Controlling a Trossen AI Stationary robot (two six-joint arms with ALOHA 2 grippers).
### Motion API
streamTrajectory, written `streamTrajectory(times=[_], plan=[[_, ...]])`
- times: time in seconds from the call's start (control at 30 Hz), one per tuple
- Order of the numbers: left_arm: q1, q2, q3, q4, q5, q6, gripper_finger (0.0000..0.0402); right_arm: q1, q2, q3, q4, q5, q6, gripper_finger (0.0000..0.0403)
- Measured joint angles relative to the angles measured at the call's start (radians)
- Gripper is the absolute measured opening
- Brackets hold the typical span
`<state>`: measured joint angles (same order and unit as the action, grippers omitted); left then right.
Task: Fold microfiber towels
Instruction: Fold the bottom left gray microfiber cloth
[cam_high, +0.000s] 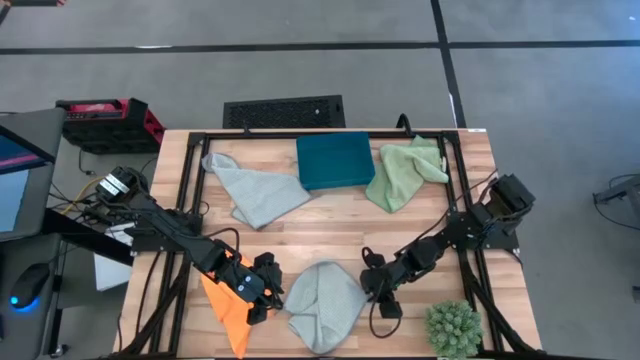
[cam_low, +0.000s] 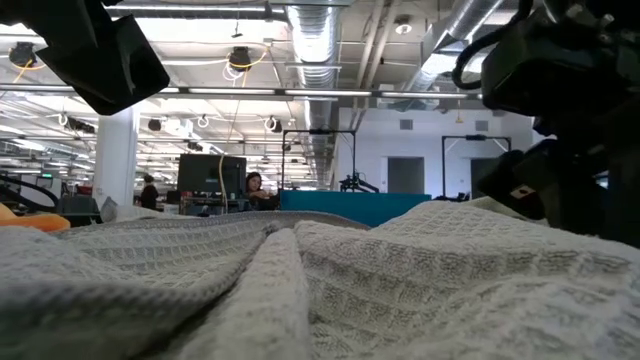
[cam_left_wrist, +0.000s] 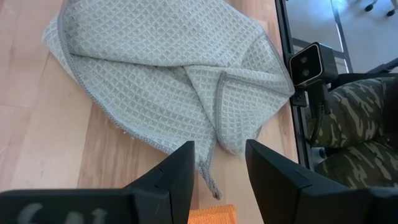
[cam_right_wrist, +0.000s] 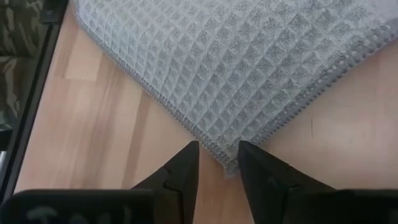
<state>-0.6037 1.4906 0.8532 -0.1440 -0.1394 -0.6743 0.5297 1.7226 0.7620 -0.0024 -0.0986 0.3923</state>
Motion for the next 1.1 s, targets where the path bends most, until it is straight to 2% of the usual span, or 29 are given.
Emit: streamTrajectory(times=[0.3, 0.5, 0.8, 1.1], plan=[[0.0, 0.0, 0.0, 0.0, 0.0, 0.001, 0.0135, -0.005, -0.002, 0.017, -0.029, -0.005, -0.008, 0.0134], [0.0, 0.0, 0.0, 0.0, 0.001, 0.0, 0.0135, -0.008, -0.001, 0.049, -0.104, 0.0, -0.087, 0.0136], [0.0, 0.0, 0.0, 0.0, 0.001, 0.005, 0.0135, 0.001, -0.001, 0.049, -0.122, 0.045, -0.086, 0.0133], [0.0, 0.0, 0.0, 0.0, 0.001, 0.005, 0.0135, 0.006, 0.0, 0.049, -0.125, 0.045, -0.079, 0.0134]])
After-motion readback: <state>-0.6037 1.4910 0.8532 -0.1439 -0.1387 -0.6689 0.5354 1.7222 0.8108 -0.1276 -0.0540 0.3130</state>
